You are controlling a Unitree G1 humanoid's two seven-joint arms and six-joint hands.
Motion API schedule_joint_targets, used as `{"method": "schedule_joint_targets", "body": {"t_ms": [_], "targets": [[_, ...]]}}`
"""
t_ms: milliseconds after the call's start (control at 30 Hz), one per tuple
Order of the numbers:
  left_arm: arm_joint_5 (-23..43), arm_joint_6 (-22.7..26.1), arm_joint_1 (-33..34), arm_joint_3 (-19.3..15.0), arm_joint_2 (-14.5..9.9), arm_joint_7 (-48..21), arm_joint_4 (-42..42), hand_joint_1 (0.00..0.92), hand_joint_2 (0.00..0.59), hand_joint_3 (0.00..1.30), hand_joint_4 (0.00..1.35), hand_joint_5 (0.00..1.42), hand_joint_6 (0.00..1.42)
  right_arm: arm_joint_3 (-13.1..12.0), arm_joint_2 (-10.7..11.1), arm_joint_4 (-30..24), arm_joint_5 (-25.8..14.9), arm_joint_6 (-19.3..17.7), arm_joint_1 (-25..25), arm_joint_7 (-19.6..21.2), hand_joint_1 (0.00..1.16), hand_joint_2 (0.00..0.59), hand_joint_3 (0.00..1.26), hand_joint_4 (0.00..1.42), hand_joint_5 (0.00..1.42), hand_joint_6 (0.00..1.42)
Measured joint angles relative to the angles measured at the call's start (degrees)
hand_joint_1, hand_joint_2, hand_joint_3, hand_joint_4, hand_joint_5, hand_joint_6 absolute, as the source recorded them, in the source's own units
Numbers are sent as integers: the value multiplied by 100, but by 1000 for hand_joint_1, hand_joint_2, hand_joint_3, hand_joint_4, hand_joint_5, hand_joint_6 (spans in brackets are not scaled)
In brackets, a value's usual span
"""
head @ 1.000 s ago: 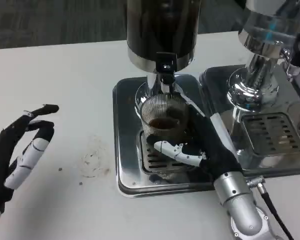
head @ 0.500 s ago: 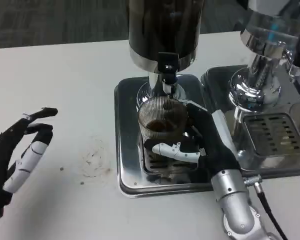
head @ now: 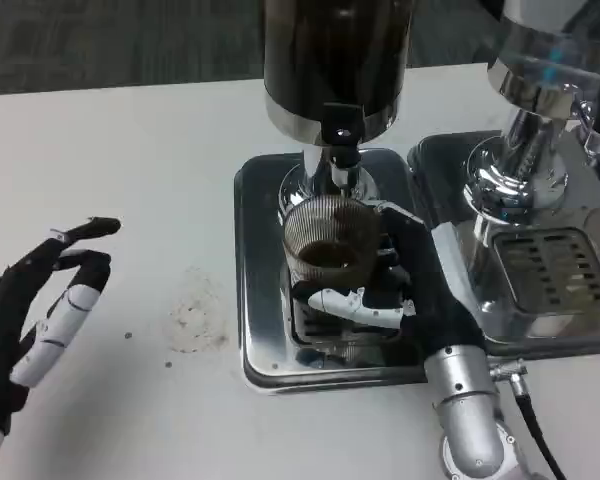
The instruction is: Grasp the cup under the faucet to collect the drink, then remove the cup.
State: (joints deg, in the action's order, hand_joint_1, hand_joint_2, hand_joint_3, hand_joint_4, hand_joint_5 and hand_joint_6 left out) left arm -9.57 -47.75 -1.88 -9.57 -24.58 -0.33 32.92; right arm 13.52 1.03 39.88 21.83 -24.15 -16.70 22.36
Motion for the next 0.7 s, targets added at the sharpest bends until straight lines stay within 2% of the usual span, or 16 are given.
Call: {"method": "schedule_joint_targets", "body": {"t_ms": [400,700], "targets": [[1,-1,57,165,0,-1,43,0,204,369,261,392,283,-31,78,-358,325,-32,358,473,1047,88,746,789,765,786],[4,-2,199,236,12,-6,124,0,203,369,255,392,285,-165,117,-692,354,-33,636,522,1035,86,759,813,798,836]]}}
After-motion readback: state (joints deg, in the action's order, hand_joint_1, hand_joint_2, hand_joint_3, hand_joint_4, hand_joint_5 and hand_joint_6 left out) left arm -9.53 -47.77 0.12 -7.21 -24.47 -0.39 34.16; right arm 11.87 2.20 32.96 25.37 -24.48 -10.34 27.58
